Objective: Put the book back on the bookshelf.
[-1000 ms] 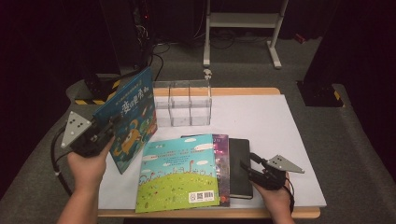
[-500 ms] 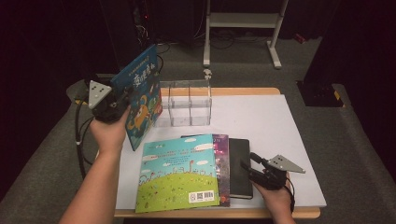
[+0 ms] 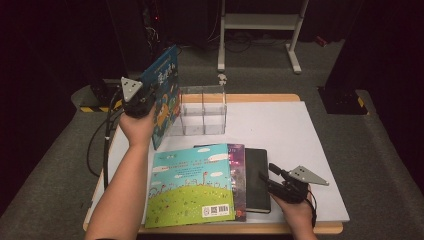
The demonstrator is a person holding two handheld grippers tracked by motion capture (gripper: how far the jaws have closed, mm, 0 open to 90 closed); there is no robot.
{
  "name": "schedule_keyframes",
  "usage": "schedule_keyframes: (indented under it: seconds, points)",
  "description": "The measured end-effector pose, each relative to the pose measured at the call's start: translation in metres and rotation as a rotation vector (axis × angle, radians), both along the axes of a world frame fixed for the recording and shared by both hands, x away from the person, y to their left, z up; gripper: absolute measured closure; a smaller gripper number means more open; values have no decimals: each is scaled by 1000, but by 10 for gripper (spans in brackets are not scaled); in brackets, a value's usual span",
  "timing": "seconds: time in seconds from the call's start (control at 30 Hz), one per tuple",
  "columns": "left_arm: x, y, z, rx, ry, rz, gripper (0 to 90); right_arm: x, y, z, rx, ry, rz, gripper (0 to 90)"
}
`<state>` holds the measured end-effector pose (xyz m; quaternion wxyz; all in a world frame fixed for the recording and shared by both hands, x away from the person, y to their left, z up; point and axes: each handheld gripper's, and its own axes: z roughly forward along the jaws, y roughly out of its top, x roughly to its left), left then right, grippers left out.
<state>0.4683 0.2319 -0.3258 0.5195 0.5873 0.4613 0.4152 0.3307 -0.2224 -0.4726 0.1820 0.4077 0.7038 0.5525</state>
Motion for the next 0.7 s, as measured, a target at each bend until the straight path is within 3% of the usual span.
schedule_keyframes:
  seconds: [0.2, 0.33, 0.5, 0.7]
  points:
    - [0, 1, -10, -4, -18, 2, 830, 0, 0, -1, 2, 2, 3, 462]
    - [-7, 2, -13, 28, -18, -11, 825, 0, 2, -2, -1, 7, 10, 462]
    - [-19, 1, -14, 91, 19, -39, 815, -1, 5, -2, -7, 8, 19, 461]
    - [-27, 6, -15, 99, 52, -57, 811, 0, 7, -3, -6, 15, 20, 460]
